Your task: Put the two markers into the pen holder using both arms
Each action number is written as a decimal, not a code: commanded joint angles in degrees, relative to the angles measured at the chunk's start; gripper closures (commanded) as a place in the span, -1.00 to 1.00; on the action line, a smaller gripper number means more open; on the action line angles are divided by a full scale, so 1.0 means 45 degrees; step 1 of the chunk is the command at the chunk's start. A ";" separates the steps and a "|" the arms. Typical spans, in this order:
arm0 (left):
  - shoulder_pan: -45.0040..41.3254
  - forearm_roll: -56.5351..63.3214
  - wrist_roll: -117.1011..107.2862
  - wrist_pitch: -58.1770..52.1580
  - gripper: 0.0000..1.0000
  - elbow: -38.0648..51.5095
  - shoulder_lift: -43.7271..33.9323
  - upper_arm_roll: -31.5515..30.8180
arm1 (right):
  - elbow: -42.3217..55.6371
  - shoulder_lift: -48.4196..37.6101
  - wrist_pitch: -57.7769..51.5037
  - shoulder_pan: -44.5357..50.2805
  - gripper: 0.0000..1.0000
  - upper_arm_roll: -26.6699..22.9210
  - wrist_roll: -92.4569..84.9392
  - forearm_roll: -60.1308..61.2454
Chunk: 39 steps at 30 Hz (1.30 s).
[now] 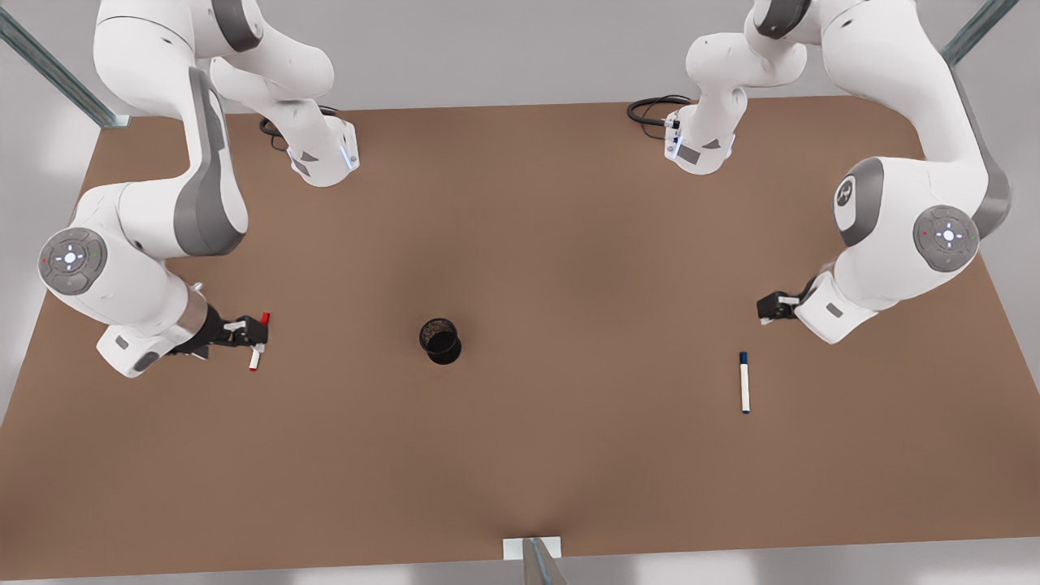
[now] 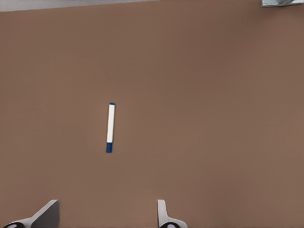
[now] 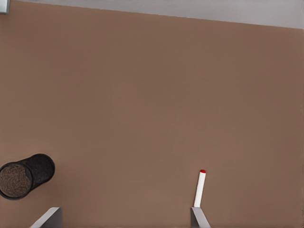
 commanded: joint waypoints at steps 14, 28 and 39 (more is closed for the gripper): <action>0.1367 -0.0563 0.3924 0.9342 -1.00 -0.2886 0.4392 0.0044 | -0.4043 0.2162 0.4968 -0.1756 -1.00 -0.0077 0.0656 -0.0892; 0.1562 -0.0017 0.4022 1.0670 -0.48 -0.2867 0.6209 0.0102 | -0.6153 0.3080 0.7273 -0.3085 -1.00 0.0020 0.0089 -0.1635; 0.1465 -0.0036 0.3964 1.0670 0.26 -0.2926 0.6228 0.0083 | -0.7422 0.3256 0.8717 -0.2889 -0.72 0.0040 0.0207 -0.1810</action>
